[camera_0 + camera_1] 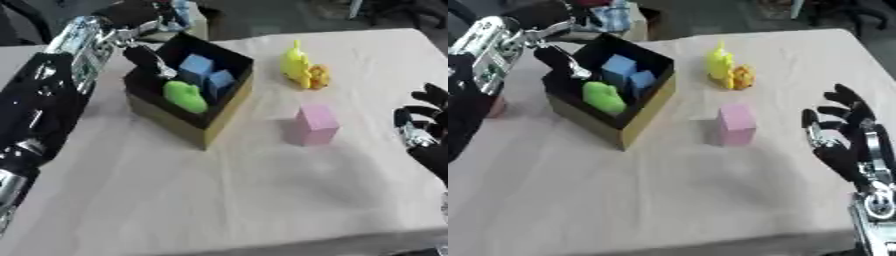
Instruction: Pick up objects on the table and place them in the box.
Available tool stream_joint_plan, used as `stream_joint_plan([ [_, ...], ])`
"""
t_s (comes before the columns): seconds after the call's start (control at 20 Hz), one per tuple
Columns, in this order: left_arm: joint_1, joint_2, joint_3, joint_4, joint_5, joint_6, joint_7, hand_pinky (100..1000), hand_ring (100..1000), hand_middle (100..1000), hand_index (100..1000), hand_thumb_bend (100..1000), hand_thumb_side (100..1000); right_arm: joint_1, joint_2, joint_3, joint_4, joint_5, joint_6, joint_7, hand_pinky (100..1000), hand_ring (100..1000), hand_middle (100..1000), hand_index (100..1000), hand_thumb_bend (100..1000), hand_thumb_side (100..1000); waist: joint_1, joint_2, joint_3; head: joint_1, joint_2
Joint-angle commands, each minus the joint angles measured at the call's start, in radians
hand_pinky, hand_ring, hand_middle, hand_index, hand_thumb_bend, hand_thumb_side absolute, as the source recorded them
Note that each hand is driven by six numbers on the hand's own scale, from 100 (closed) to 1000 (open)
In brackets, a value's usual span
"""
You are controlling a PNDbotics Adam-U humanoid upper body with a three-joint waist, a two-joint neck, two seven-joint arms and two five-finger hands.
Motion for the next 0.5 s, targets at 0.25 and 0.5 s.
stream_joint_plan([
  [0.25,0.038,0.182,0.104,-0.119,0.1,0.086,-0.028,819,753,772,878,633,503,-0.005,-0.018,-0.01,-0.006,-0.004,0.0,-0.002,623,763,811,928,291,423,0.001,-0.029,0.016,-0.009,-0.012],
  [0.5,0.083,0.251,0.16,-0.052,0.024,0.14,-0.053,796,726,737,859,585,455,-0.003,-0.021,-0.012,-0.004,-0.003,-0.001,-0.003,623,763,811,928,290,424,0.003,-0.03,0.03,-0.012,-0.009],
])
